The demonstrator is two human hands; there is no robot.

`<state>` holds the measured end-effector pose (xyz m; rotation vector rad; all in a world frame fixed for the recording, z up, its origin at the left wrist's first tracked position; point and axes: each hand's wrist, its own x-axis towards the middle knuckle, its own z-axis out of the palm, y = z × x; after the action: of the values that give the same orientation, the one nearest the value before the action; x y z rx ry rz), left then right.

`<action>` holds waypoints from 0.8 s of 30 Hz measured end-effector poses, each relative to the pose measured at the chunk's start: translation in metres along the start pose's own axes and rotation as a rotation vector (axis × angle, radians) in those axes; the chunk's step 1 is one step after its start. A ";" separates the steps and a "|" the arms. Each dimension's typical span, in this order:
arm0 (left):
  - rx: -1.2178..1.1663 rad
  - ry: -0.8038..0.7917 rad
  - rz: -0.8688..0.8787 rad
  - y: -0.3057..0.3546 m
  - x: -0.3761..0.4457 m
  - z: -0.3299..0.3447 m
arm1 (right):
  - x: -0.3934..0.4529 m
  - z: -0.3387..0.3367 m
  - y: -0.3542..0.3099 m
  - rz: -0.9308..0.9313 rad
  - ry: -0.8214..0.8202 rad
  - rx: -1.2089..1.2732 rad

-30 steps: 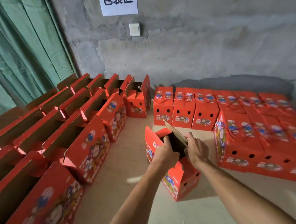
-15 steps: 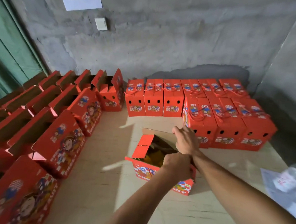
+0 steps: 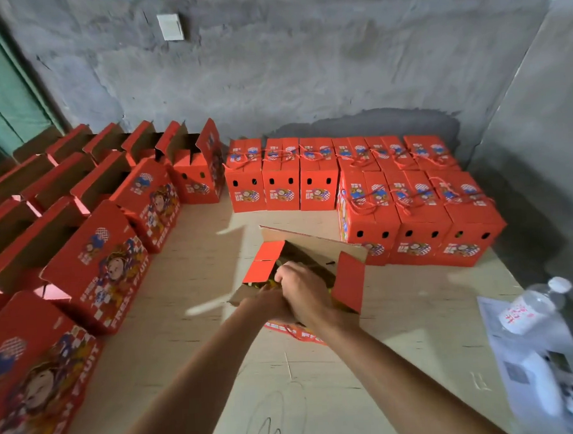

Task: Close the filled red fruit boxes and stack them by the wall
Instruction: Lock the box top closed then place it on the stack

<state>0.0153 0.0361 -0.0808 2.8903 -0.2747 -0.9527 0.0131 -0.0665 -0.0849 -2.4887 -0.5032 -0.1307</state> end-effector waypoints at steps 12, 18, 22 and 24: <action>-0.218 0.522 -0.255 0.040 -0.002 0.063 | -0.052 -0.007 0.055 0.110 0.214 -0.224; -0.627 0.898 -0.283 0.020 -0.011 0.055 | -0.045 -0.021 0.073 0.448 0.505 0.017; -0.663 1.307 -0.325 -0.006 -0.012 0.055 | -0.030 -0.022 0.077 0.521 0.439 -0.085; -0.710 1.239 -0.386 -0.016 -0.008 0.049 | -0.027 -0.018 0.081 0.498 0.364 -0.238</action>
<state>-0.0176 0.0520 -0.1180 2.2870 0.5875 0.6963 0.0195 -0.1466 -0.1184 -2.6520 0.3005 -0.4531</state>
